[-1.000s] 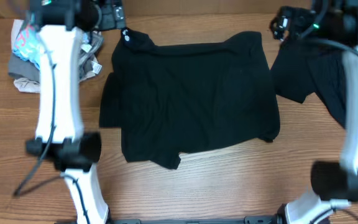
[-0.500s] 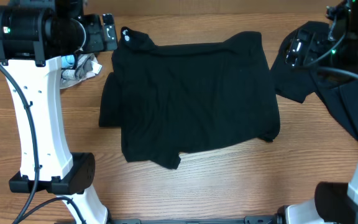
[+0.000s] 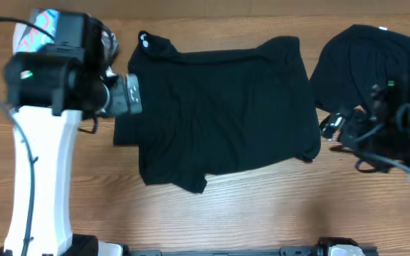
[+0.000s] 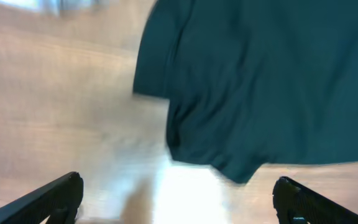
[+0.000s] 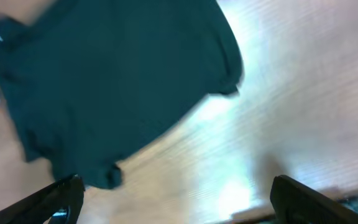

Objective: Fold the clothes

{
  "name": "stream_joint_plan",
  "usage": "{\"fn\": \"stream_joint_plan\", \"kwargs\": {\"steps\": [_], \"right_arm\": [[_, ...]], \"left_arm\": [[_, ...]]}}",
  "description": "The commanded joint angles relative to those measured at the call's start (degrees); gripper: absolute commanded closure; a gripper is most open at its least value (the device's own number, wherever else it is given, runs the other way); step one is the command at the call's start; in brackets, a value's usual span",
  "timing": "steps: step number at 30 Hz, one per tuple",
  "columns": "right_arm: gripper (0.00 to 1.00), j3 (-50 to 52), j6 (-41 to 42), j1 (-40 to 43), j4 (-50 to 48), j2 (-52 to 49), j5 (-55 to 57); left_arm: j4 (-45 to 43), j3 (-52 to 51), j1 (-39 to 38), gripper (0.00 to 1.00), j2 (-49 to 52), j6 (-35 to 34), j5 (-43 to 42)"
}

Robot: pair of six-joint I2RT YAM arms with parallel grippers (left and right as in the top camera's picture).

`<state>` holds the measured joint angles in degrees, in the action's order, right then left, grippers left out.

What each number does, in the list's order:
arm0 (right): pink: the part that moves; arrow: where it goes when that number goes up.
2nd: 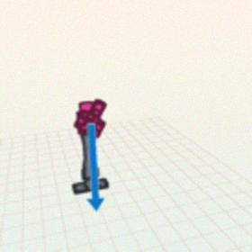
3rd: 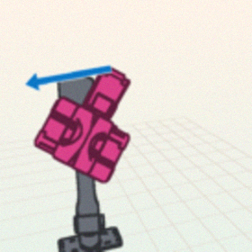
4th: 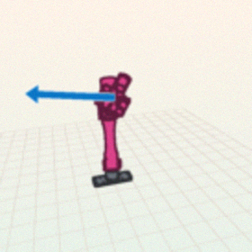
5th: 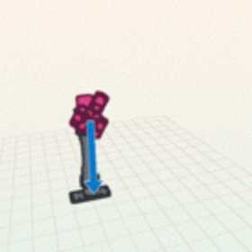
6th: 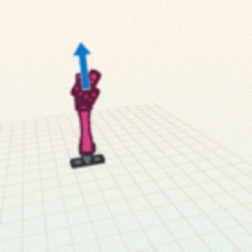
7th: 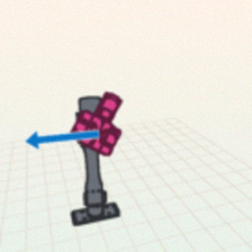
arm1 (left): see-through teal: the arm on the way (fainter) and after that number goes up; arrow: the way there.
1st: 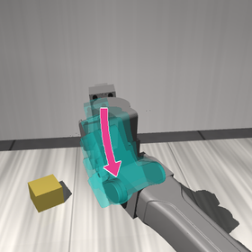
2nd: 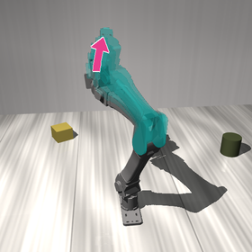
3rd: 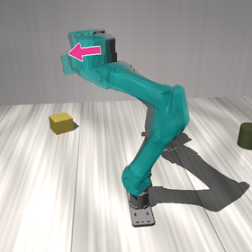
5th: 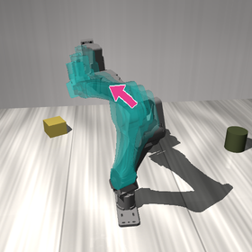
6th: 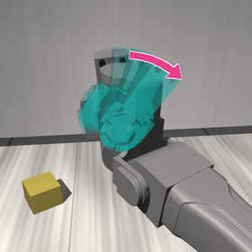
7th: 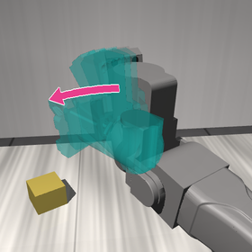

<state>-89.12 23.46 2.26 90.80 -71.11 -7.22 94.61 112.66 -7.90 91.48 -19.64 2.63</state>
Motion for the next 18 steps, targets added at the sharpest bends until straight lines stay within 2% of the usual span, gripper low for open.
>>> {"fn": "stream_joint_plan", "kwargs": {"steps": [1,5,8,11,12,14,18], "right_arm": [[0.00,9.3,0.1,0.0,-6.6,-0.2,-2.3],[0.00,15.3,-1.4,0.0,-12.3,-1.5,-4.0],[0.00,17.8,-2.8,0.0,-14.3,-2.2,-4.9],[0.00,19.2,-4.5,0.0,-16.0,-2.8,-4.9],[0.00,19.4,-4.6,0.0,-16.2,-2.8,-5.0],[0.04,19.4,-4.7,-0.1,-16.2,-2.8,-5.3],[0.12,19.4,-5.5,-3.1,-16.5,-2.9,-7.3]], "left_arm": [[-4.1,-14.6,-0.3,0.00,1.4,-2.3,-1.1],[-9.9,-28.7,-2.3,0.01,1.4,-2.9,-5.3],[-12.9,-35.5,-4.9,0.04,1.4,-3.2,-5.8],[-20.2,-43.4,-9.2,0.04,1.4,-5.1,-4.9],[-25.0,-47.0,-10.1,0.04,1.4,-6.3,-5.2],[-32.7,-53.4,-10.7,0.06,1.4,-7.7,-6.4],[-36.6,-57.9,-10.7,0.15,1.4,-9.4,-7.2]]}}
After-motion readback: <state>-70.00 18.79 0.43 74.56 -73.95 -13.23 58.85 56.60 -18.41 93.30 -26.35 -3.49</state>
